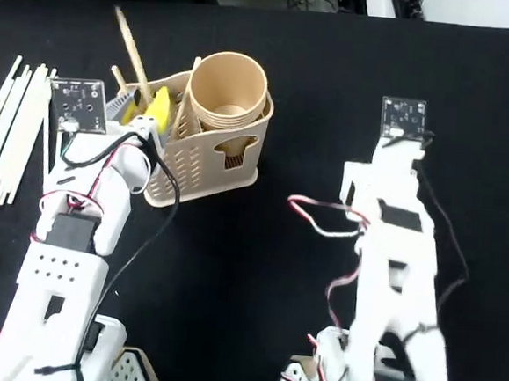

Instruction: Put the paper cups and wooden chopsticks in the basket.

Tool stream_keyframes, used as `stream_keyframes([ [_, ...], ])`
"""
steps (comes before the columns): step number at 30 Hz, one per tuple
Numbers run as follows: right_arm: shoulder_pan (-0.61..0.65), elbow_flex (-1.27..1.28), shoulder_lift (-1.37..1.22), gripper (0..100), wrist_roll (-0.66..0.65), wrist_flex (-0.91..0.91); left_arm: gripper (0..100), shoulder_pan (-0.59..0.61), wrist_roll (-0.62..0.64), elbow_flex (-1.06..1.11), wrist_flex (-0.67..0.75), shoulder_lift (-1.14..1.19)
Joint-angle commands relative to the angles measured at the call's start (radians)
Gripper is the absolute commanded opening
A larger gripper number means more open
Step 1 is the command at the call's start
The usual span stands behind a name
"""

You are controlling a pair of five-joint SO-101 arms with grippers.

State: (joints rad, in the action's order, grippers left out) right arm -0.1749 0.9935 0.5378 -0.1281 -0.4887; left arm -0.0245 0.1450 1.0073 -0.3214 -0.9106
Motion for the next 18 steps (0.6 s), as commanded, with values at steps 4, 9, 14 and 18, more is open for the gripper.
stream_keyframes([
  [4,-0.02,0.116,0.343,1.5,-0.012,-0.006,23,0.004,0.054,-0.189,-0.288,-0.092],
  [9,-0.018,0.321,0.513,1.5,-0.014,0.043,23,0.151,0.054,-0.335,-0.549,-0.212],
  [14,-0.011,0.599,0.72,1.5,-0.014,0.227,23,0.367,-0.003,-0.354,-0.678,-0.18],
  [18,-0.002,0.697,0.905,1.3,-0.005,0.218,23,0.452,-0.137,-0.269,-0.677,-0.081],
])
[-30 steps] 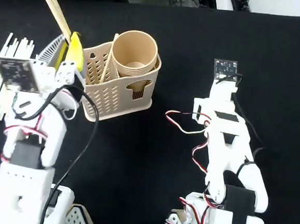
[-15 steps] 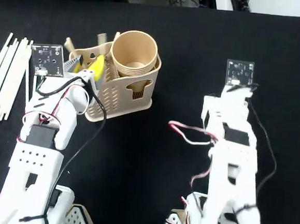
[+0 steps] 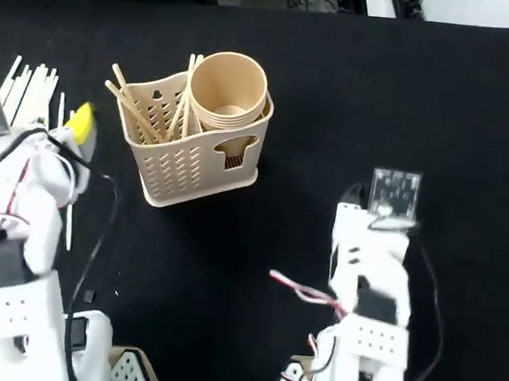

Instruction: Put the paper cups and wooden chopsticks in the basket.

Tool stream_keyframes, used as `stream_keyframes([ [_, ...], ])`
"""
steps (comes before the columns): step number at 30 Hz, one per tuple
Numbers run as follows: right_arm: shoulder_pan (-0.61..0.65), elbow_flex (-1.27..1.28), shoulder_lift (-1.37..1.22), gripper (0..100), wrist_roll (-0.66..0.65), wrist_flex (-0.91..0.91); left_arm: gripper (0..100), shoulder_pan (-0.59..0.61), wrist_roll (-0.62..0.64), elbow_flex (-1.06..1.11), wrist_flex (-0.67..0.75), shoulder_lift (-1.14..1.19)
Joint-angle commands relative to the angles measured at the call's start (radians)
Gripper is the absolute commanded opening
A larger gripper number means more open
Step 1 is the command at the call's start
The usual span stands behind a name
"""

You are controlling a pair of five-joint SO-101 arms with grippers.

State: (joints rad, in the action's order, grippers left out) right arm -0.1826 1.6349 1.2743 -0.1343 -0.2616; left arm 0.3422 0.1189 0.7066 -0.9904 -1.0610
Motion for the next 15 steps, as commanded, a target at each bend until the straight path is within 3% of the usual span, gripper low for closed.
stream_keyframes([
  [1,0.006,0.051,0.206,1.3,0.002,-0.055,23,0.104,-0.14,0.058,-0.002,0.095],
  [5,0.012,0.062,0.355,1.5,0.0,-0.256,23,0.147,-0.261,0.147,0.035,0.189],
  [11,0.006,0.056,0.521,1.5,-0.005,-0.683,23,0.211,-0.331,0.354,0.333,0.345],
  [15,0.009,0.051,0.582,1.5,-0.005,-1.023,23,0.217,-0.362,0.394,0.428,0.468],
])
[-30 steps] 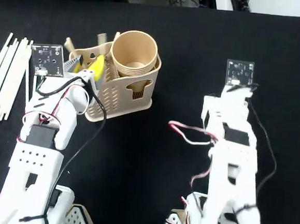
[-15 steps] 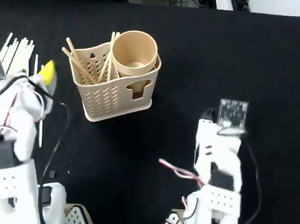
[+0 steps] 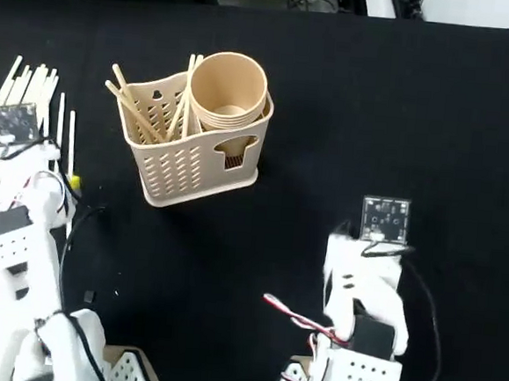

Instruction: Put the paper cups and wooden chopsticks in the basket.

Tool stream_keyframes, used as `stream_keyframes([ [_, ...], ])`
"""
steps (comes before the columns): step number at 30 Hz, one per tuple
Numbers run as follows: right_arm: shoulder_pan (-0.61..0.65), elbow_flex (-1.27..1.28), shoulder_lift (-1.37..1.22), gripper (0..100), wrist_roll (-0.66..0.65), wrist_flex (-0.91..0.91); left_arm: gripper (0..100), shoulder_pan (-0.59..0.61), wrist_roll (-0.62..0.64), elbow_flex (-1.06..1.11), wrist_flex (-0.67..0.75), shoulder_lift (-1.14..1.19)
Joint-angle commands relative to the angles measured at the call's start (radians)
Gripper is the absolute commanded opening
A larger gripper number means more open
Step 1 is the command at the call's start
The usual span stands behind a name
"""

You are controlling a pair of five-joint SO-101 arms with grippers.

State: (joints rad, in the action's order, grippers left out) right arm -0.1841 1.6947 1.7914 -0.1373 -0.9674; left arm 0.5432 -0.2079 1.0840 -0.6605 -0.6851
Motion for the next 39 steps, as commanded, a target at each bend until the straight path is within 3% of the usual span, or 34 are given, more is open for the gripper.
stream_keyframes([
  [1,0.011,-0.01,0.079,1.4,0.005,-0.331,23,0.016,-0.041,0.013,0.103,0.126],
  [8,0.011,-0.01,0.077,1.3,0.0,-0.327,23,0.071,-0.061,-0.151,0.095,0.425],
  [13,0.011,-0.01,0.077,1.3,0.0,-0.327,23,0.081,-0.06,-0.375,0.002,0.638],
  [20,0.011,-0.01,0.077,1.3,0.0,-0.327,23,0.076,-0.06,-0.521,-0.038,0.704],
  [25,0.011,-0.01,0.077,1.3,0.0,-0.327,13,0.064,-0.064,-0.538,-0.032,0.796],
  [30,0.011,-0.01,0.077,1.3,0.0,-0.327,12,0.07,-0.1,-0.605,-0.049,0.881],
  [34,0.011,-0.01,0.077,1.3,0.0,-0.327,11,0.062,-0.166,-0.679,-0.15,0.968],
  [37,0.011,-0.01,0.077,1.3,0.0,-0.327,2,0.064,-0.172,-0.727,-0.167,1.039],
  [39,0.011,-0.01,0.077,1.3,0.0,-0.327,4,0.064,-0.172,-0.74,-0.169,1.057],
])
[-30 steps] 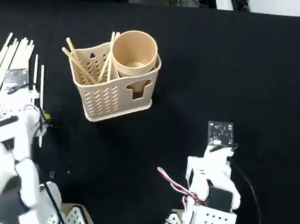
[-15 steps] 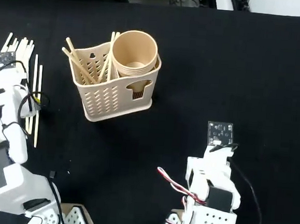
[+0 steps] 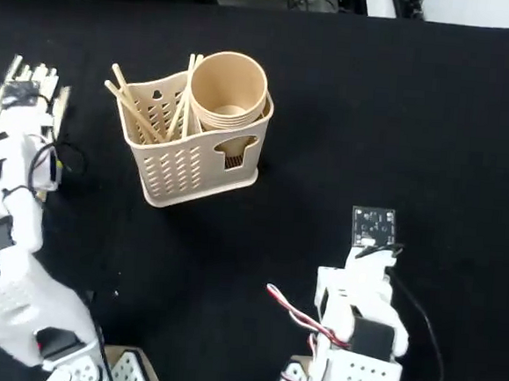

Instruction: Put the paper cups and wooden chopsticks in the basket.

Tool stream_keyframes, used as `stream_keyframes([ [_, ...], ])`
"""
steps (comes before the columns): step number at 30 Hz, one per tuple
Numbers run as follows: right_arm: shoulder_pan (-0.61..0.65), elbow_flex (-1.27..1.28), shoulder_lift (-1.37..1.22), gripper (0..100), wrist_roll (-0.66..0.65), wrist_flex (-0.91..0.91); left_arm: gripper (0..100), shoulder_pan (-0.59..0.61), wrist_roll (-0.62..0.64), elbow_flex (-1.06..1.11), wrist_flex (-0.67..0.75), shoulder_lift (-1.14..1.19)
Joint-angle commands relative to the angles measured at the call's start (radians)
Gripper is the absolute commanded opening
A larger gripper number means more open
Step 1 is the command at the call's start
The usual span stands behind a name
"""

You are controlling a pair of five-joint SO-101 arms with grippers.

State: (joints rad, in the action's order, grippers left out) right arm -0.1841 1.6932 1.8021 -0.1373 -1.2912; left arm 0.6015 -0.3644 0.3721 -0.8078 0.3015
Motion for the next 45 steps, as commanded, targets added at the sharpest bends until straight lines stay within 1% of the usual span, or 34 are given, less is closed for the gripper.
stream_keyframes([
  [1,0.011,-0.008,0.067,1.3,0.0,-0.003,3,0.005,-0.015,-0.031,-0.021,0.071],
  [5,0.011,-0.008,0.067,1.3,0.0,-0.003,3,-0.01,-0.015,-0.028,-0.028,0.043],
  [9,0.011,-0.008,0.067,1.3,0.0,-0.003,3,-0.015,-0.015,-0.038,-0.12,-0.035],
  [12,0.011,-0.008,0.067,1.3,0.0,-0.003,3,-0.038,-0.015,-0.028,-0.175,-0.155],
  [15,0.011,-0.008,0.067,1.3,0.0,-0.003,3,-0.073,-0.011,0.004,-0.21,-0.301],
  [20,0.011,-0.008,0.067,1.3,0.0,-0.003,3,-0.12,0.0,0.105,-0.213,-0.588],
  [27,0.011,-0.008,0.067,1.3,0.0,-0.003,3,-0.122,0.097,0.222,-0.212,-1.013],
  [33,0.011,-0.008,0.067,1.3,0.0,-0.003,3,-0.142,0.213,0.232,-0.203,-1.373],
  [35,0.011,-0.008,0.067,1.3,0.0,-0.003,3,-0.203,0.256,0.239,-0.173,-1.473],
  [37,0.011,-0.008,0.067,1.3,0.0,-0.003,3,-0.289,0.298,0.24,-0.11,-1.548],
  [39,0.011,-0.008,0.067,1.3,0.0,-0.003,3,-0.392,0.347,0.248,0.003,-1.602],
  [42,0.011,-0.008,0.067,1.3,0.0,-0.003,3,-0.536,0.393,0.291,0.195,-1.617],
  [45,0.011,-0.008,0.067,1.3,0.0,-0.003,3,-0.634,0.422,0.367,0.368,-1.597],
])
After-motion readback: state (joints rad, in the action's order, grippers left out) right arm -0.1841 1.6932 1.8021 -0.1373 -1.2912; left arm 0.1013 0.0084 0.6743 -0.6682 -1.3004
